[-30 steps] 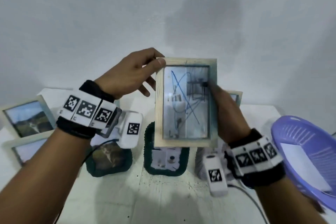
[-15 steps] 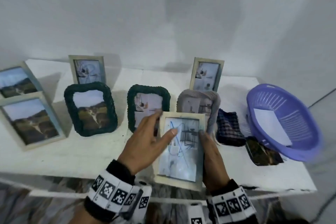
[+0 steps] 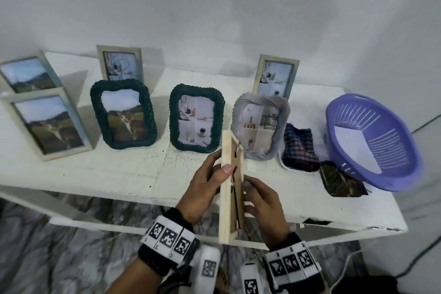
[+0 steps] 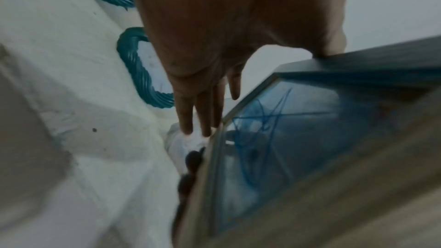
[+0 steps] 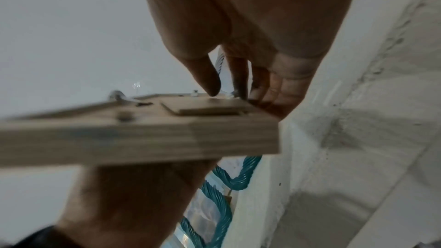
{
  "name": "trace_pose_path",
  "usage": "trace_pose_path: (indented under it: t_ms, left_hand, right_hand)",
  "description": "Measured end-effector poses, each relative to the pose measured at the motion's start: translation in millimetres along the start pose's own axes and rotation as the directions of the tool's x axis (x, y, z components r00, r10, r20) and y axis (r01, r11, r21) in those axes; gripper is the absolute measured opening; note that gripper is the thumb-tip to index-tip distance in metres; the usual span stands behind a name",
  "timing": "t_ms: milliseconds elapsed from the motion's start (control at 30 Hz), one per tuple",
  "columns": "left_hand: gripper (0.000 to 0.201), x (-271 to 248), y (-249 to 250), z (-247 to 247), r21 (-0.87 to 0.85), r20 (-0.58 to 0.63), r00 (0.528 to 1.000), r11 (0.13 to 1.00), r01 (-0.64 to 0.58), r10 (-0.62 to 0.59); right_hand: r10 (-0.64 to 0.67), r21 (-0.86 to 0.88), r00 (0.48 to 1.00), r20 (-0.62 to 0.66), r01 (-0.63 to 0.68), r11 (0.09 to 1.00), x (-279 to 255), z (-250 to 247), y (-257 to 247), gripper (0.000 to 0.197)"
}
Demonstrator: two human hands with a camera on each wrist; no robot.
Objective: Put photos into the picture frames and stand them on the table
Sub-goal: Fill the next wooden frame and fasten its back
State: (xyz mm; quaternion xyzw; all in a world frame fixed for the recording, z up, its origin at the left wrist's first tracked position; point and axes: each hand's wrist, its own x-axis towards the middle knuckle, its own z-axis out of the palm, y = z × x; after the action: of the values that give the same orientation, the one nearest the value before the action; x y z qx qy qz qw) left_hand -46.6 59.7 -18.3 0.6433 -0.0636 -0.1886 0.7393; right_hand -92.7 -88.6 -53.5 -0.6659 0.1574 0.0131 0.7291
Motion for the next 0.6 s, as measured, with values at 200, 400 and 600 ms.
trace_pose_path:
  t_ms: [200,400,600]
  left_hand:
    - [0.028,6.2,-22.5,-21.0,0.077,-0.275,0.961,0.997,-0.005,0.027]
    - [0.028,16.6,-57.2,-41.8,0.41,-0.356,0.934,0.897,0.167,-0.011]
    - [0.028,22.9,-64.1,-43.9,0.599,-0.356,0.934,0.775,0.203,0.031]
  right_hand:
    - [-0.026,-0.189,0.99,-0.141,-0.001,0.982,9.0,-25.4,14.3,0.015]
    - [-0.043,-0.57,0.996,-0.082,-0.012,0.822,14.7,-32.0,29.9,0.021]
    - [-0.217,-0.653,0.973,-0.081,0.112,0.749,10.8,-25.9,37.3,0.024]
